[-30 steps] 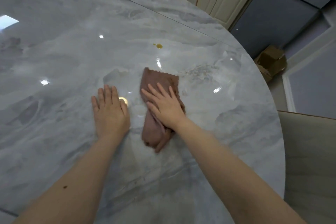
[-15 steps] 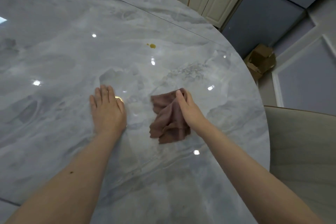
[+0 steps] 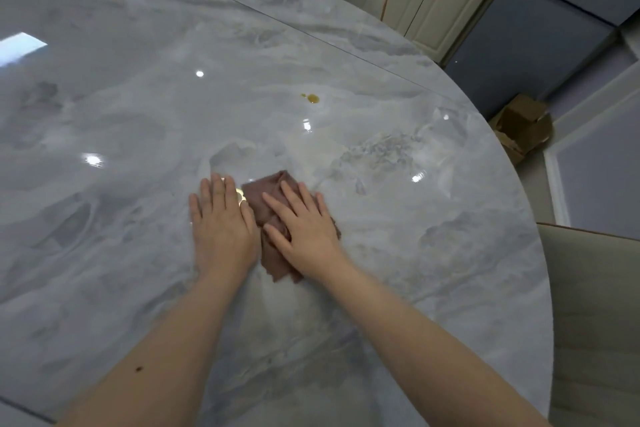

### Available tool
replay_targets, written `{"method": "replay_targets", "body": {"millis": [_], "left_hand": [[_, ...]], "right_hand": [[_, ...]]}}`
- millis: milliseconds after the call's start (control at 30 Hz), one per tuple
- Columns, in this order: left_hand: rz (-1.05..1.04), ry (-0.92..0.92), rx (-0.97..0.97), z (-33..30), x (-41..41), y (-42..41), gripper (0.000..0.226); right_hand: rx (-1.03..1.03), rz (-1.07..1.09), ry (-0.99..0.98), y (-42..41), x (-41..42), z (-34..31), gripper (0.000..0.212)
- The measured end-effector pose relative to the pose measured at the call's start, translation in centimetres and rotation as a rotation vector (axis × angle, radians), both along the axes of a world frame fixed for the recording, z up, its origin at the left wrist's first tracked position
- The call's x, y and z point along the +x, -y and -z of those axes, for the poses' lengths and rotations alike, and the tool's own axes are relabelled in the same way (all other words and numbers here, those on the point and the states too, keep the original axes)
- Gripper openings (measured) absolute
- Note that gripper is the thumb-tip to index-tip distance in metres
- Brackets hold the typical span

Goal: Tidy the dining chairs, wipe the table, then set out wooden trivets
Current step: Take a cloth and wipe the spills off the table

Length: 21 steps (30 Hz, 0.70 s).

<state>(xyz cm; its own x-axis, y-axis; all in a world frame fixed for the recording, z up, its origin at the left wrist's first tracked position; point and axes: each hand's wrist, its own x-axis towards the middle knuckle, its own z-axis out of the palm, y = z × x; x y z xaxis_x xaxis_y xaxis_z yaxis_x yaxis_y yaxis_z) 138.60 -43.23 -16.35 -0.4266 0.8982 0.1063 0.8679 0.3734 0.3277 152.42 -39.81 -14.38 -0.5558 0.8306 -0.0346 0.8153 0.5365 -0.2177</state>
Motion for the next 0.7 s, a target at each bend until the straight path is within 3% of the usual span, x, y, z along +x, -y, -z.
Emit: {"method": "replay_targets", "body": {"millis": [67,167,233,533,700], "left_hand": [[-0.004,0.031,0.036,0.0,-0.3,0.1,0.063],[-0.013,0.050,0.102,-0.3,-0.7,-0.1,0.053],[-0.008,0.018,0.165,-0.8,-1.0,-1.0,0.046],[0.079,-0.018,0.006,-0.3,-3.6,-10.1,0.067],[0.062,-0.055,0.023,0.9,-3.9,-10.6,0.061]], "right_hand": [[0.006,-0.033,0.033,0.1,3.5,0.0,0.061],[0.017,0.219,0.049,-2.5,9.8,-0.3,0.067],[0.035,0.373,0.074,-5.1,11.6,-0.4,0.059],[0.024,0.598,-0.001,-20.0,4.2,0.6,0.058],[-0.056,0.499,0.045,-27.3,-0.6,-0.4,0.055]]}}
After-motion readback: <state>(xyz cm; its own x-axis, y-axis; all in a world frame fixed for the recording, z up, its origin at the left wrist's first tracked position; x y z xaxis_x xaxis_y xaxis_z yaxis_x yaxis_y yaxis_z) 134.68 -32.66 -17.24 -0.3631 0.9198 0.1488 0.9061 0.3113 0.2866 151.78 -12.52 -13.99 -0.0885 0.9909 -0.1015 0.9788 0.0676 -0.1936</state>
